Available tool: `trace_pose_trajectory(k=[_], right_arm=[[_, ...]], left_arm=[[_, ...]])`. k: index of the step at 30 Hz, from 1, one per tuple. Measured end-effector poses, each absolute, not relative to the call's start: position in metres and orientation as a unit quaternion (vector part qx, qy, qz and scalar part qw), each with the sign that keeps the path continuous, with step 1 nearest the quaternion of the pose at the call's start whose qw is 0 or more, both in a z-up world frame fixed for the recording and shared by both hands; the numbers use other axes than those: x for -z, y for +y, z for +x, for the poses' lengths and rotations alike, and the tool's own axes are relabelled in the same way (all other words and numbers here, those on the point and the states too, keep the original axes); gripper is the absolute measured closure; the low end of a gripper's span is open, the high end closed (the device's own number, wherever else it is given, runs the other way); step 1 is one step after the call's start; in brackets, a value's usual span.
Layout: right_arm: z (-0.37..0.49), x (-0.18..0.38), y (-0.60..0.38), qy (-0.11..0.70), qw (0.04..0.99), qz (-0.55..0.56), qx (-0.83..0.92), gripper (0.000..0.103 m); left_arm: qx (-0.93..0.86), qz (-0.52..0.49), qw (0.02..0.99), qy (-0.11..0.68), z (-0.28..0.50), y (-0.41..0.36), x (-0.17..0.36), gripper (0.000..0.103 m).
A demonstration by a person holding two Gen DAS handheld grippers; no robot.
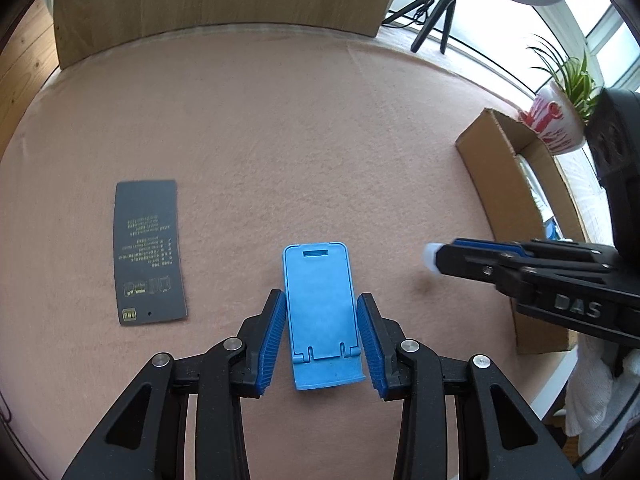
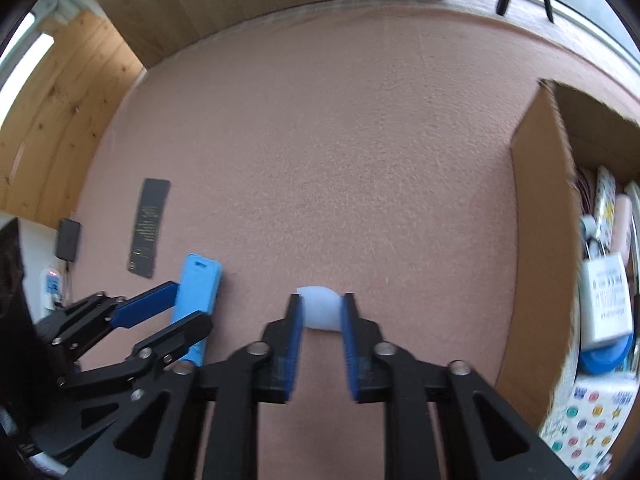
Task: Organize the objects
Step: 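Grasp the blue phone stand with the left tool, then carry the phone stand and the white cylinder over the box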
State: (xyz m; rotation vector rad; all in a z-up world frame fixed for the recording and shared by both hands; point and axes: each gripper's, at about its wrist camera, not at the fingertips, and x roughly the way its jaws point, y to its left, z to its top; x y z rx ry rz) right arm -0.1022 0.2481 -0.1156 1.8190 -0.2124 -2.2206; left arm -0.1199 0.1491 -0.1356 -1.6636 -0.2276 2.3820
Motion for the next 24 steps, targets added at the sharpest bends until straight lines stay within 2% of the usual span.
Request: trace_pose_trajectory(k=[6, 14, 24], right_arm=[[-0.084, 0.091, 0.276, -0.121, 0.137, 0.598, 0.78, 0.093], [-0.067, 0.058, 0.328, -0.194, 0.136, 0.56, 0.794, 0.094], [-0.059, 0.03, 0.388, -0.223, 0.096, 0.522, 0.818, 0.094]], left_arm=[[-0.816, -0.558, 0.127, -0.08, -0.125, 0.159, 0.121, 0.063], [-0.827, -0.533, 0.163, -0.073, -0.132, 0.188, 0.088, 0.063], [-0.831, -0.508, 0.219, -0.053, -0.158, 0.258, 0.052, 0.063]])
